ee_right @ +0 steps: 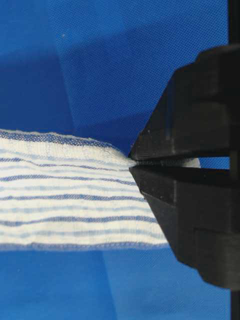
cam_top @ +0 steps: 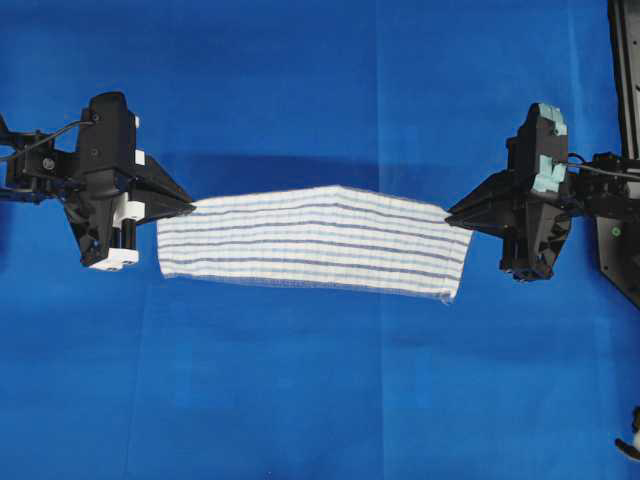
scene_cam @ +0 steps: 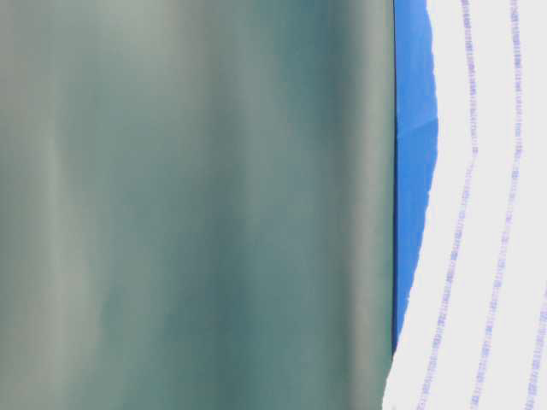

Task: Fold the blue towel.
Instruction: 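Lift the strip and rotate it vertical, right gripper moving to the top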

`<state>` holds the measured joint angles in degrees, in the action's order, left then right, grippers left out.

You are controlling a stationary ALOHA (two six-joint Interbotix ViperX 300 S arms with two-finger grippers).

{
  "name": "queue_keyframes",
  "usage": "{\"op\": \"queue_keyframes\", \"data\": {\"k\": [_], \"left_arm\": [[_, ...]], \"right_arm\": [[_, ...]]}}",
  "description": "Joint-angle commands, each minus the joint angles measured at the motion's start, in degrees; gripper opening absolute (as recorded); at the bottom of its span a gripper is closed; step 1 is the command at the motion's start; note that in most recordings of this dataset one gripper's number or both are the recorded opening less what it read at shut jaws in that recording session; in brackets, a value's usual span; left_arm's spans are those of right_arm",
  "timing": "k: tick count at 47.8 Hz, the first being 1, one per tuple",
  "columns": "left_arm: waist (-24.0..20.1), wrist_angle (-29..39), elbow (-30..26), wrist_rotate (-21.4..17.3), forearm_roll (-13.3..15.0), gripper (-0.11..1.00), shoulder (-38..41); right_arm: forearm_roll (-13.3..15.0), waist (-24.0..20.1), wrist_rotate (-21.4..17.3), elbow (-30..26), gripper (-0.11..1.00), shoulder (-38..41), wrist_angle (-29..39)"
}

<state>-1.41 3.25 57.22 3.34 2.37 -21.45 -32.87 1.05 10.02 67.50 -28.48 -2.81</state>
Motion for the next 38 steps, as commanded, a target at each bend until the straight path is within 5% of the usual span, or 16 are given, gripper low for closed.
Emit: {"op": "queue_keyframes", "data": {"k": [1,7,16,38], "left_arm": [[0.6,-0.4,-1.4,1.6,0.2,0.01,-0.5],[1.5,-1.3,-2.8,6.7,0.2,0.02,0.1],[3.3,-7.0,-5.3,12.3,0.2,0.01,2.5],[7.2,-10.8,-15.8,17.6,0.2,0.01,13.1]], "right_arm": [[0.1,0.2,0.1,-1.7,0.03,-0.1,0.0],[1.3,2.6,0.6,-3.4,0.03,1.1,0.1],[4.0,11.9,2.6,-7.6,0.03,4.3,2.8],[10.7,25.7,8.0,-21.0,0.03,14.4,6.8]]}}
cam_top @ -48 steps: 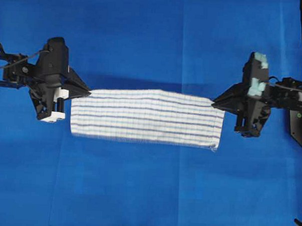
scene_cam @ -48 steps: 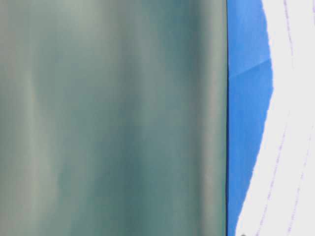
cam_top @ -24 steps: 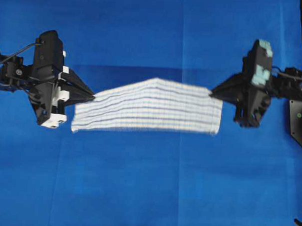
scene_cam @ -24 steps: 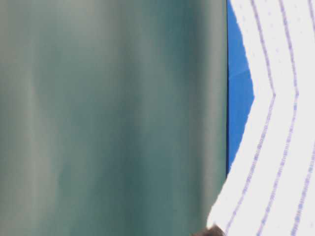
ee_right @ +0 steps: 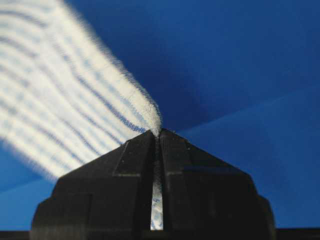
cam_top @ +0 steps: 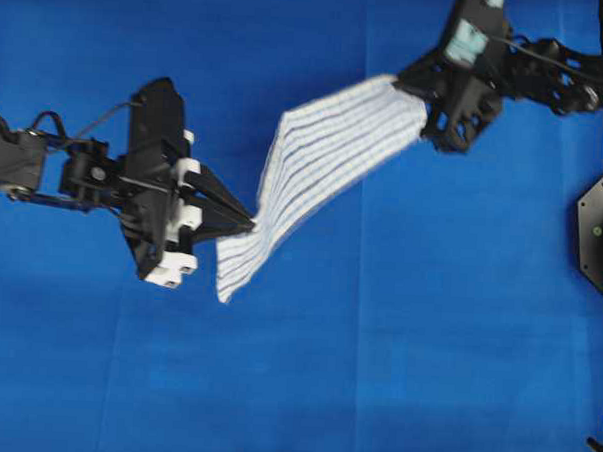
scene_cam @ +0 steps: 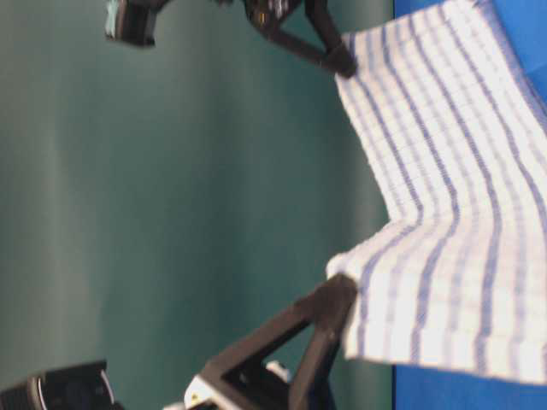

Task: Fold the blue towel.
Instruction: 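Lift the strip and rotate it vertical, right gripper moving to the top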

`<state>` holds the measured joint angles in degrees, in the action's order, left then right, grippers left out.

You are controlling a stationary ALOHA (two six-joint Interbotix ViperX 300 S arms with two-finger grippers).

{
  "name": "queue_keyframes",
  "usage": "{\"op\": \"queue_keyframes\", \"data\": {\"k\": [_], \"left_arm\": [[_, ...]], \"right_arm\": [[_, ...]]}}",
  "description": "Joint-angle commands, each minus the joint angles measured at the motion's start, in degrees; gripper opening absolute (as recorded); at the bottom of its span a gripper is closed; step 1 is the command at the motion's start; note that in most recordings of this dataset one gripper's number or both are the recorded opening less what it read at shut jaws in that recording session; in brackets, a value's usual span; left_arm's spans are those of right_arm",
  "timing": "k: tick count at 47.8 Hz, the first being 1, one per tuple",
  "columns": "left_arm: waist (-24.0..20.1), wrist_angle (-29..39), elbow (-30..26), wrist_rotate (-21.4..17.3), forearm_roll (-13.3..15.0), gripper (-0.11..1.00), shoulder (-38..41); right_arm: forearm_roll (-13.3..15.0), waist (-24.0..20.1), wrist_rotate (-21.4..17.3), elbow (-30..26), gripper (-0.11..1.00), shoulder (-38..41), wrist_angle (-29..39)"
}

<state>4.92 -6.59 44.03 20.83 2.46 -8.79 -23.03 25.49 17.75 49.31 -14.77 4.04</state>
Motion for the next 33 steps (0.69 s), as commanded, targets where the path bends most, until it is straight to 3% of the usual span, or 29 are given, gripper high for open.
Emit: {"op": "queue_keyframes", "data": {"k": [1,18,33], "left_arm": [[1.1,-1.1,-3.0,0.2,0.1,0.02,0.9],[3.2,-6.1,-11.7,-0.5,0.1,0.01,9.1],[3.3,-10.6,-19.3,-2.7,0.0,0.01,17.1]], "right_arm": [[1.1,1.5,0.4,-3.4,0.03,1.1,0.0],[5.4,4.7,0.8,-11.1,0.03,6.2,-0.8],[8.3,5.4,0.8,-14.3,0.03,7.7,-0.8]]}}
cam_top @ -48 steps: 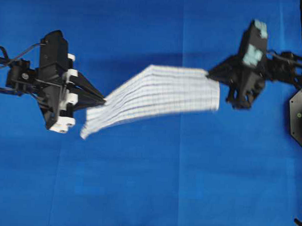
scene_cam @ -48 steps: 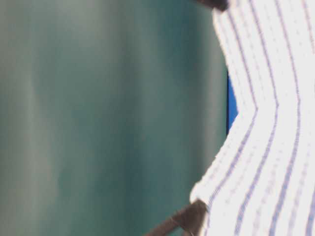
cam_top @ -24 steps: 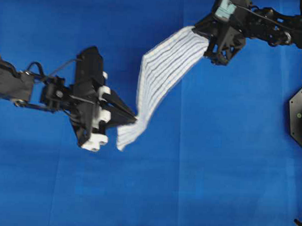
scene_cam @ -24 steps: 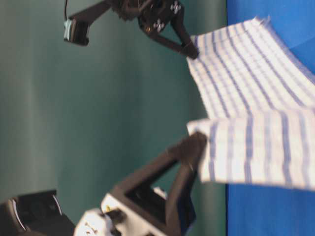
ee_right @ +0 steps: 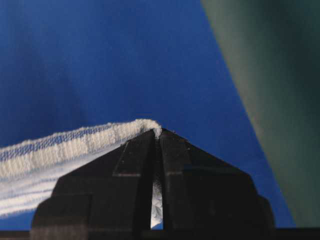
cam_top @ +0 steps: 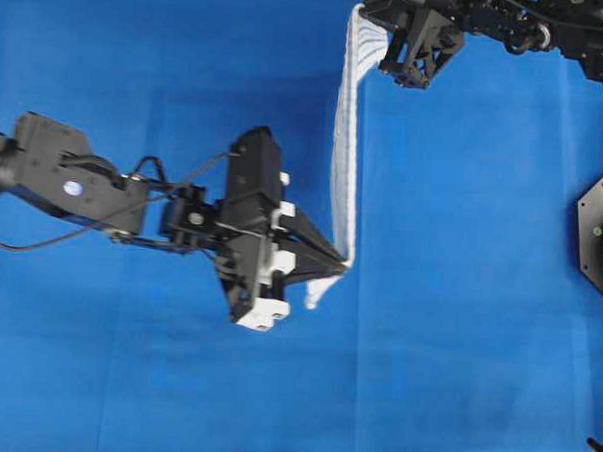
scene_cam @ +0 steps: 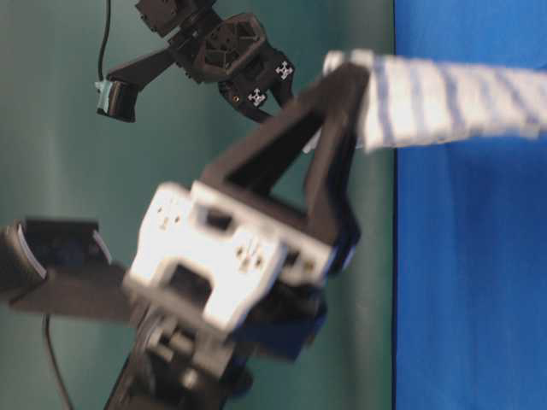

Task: Fold the blue towel.
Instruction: 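Lift the strip and rotate it vertical, right gripper moving to the top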

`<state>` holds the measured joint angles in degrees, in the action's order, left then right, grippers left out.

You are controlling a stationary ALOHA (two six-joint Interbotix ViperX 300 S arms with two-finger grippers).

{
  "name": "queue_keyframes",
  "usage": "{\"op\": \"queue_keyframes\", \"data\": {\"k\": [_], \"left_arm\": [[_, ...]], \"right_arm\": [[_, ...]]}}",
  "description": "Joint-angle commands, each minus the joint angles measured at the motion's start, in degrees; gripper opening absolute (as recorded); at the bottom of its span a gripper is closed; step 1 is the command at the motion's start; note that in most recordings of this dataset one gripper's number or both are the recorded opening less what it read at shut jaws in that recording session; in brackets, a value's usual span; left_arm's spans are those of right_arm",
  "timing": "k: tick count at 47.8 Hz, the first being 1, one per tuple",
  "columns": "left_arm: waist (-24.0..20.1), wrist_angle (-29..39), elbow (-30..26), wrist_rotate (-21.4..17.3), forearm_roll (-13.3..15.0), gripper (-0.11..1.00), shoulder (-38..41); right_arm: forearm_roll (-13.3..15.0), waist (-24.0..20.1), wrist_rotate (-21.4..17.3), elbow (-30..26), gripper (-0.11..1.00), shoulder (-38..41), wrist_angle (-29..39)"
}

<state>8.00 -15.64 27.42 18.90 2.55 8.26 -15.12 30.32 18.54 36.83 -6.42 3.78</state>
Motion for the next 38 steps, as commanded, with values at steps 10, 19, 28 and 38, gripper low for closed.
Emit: {"op": "queue_keyframes", "data": {"k": [10,19,28,38], "left_arm": [[0.2,-4.5,-6.4,-3.0,-0.1,0.01,3.7],[0.2,-7.3,-7.6,-3.7,-0.1,0.01,5.8],[0.4,-8.9,-6.8,-3.7,-0.1,0.01,6.3],[1.3,-12.5,-2.5,-3.7,0.0,0.01,5.6]], "right_arm": [[1.7,1.3,-0.1,-2.0,0.03,-0.9,-0.2],[3.0,1.8,-0.1,-2.0,0.03,-1.1,1.1],[4.0,2.1,-0.1,-2.3,0.03,-0.8,1.3],[4.1,1.8,0.2,-4.0,0.03,1.7,3.9]]}}
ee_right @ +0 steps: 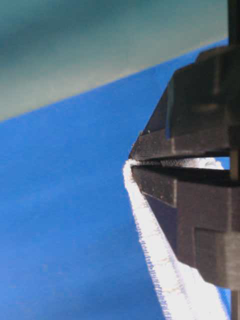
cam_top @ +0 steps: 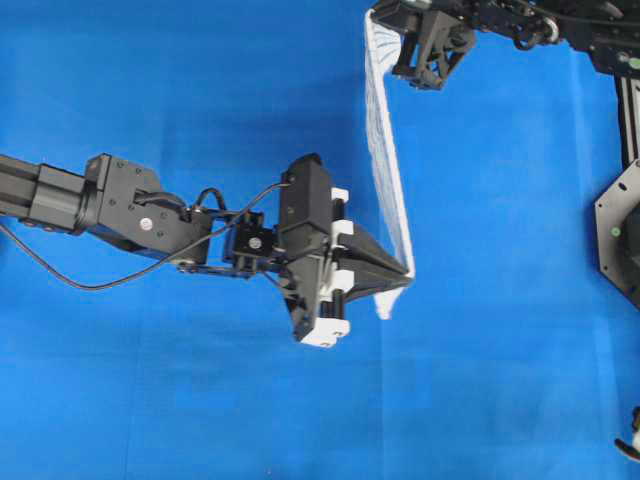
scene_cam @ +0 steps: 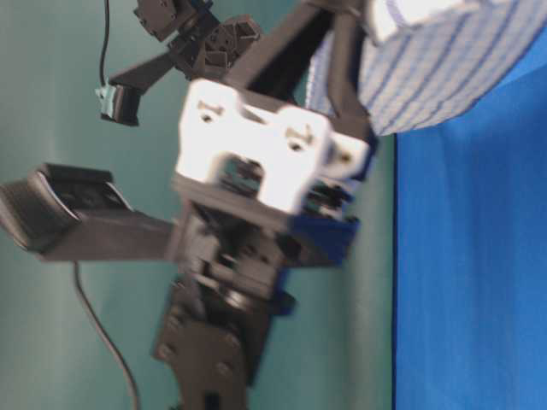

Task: Fold the blue towel.
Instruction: 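Lift the strip and rotate it vertical, right gripper moving to the top, then lay the strip down vertically and open both grippers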

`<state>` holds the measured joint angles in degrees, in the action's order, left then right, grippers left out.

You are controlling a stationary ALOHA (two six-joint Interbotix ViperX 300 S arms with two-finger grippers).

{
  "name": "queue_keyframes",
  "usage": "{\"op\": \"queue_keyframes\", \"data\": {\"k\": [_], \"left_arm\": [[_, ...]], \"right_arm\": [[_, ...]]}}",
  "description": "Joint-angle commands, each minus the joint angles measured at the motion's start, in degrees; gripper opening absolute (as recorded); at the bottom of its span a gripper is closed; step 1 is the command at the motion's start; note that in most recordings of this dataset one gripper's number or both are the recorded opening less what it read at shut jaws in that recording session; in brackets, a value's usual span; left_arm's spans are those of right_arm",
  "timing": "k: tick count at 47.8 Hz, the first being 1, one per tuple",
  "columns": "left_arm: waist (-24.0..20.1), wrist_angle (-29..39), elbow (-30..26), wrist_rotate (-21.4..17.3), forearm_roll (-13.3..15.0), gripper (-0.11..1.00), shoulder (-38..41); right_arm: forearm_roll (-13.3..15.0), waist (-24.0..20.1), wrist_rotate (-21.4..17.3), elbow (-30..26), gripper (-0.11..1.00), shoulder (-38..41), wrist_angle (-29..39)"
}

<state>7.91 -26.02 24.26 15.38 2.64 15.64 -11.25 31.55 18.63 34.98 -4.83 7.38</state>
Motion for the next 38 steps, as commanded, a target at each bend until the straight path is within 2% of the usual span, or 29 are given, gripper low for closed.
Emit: {"op": "queue_keyframes", "data": {"k": [1,11,30,38], "left_arm": [[1.6,-2.7,1.3,-0.2,-0.1,0.01,-1.8],[3.3,-8.2,7.9,0.7,0.7,0.01,-3.9],[5.1,-10.0,14.2,1.3,2.1,0.02,-6.0],[5.5,-9.9,16.1,1.3,5.1,0.02,-6.7]], "right_arm": [[0.3,0.5,0.1,-2.5,0.03,0.8,0.7],[0.3,-0.8,0.1,-5.8,0.03,5.0,1.5],[0.3,-3.3,0.2,-12.5,0.03,13.0,1.6],[0.3,-3.6,-0.1,-13.7,0.03,14.6,1.6]]}}
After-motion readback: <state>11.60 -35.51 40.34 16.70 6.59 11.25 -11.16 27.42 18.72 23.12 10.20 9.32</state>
